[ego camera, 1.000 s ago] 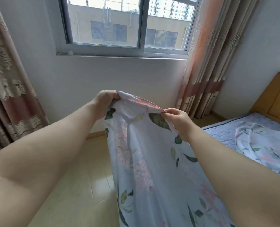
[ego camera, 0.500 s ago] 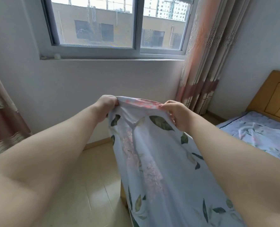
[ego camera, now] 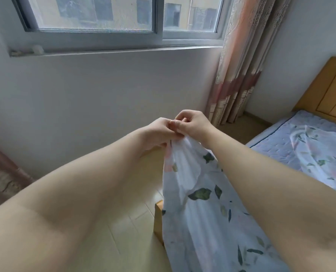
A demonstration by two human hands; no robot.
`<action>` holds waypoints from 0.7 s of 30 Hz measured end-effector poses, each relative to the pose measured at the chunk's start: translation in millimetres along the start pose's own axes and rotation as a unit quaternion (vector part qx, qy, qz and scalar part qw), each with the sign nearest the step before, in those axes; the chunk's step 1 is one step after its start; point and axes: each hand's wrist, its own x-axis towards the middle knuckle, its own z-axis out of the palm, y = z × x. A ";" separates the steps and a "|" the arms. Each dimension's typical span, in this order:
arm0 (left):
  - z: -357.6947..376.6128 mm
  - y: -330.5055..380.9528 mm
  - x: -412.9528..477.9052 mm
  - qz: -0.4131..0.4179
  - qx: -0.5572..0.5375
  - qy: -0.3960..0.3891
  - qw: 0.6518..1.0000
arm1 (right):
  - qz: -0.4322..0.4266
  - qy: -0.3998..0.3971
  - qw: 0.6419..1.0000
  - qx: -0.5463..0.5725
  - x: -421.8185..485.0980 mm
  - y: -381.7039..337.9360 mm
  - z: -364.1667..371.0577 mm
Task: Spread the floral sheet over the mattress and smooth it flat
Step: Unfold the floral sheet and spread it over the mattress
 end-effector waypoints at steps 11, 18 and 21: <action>-75.8 -62.6 112.3 -0.162 0.034 0.037 0.985 | 0.216 -0.122 0.933 -0.261 107.1 109.8 -11.2; -80.9 -80.2 185.0 -0.302 0.292 -0.157 0.894 | 0.160 -0.072 0.981 -0.085 199.1 114.4 2.7; -65.1 -73.0 214.8 -0.230 0.140 -0.165 0.949 | 0.111 -0.166 0.974 -0.105 221.5 108.4 15.1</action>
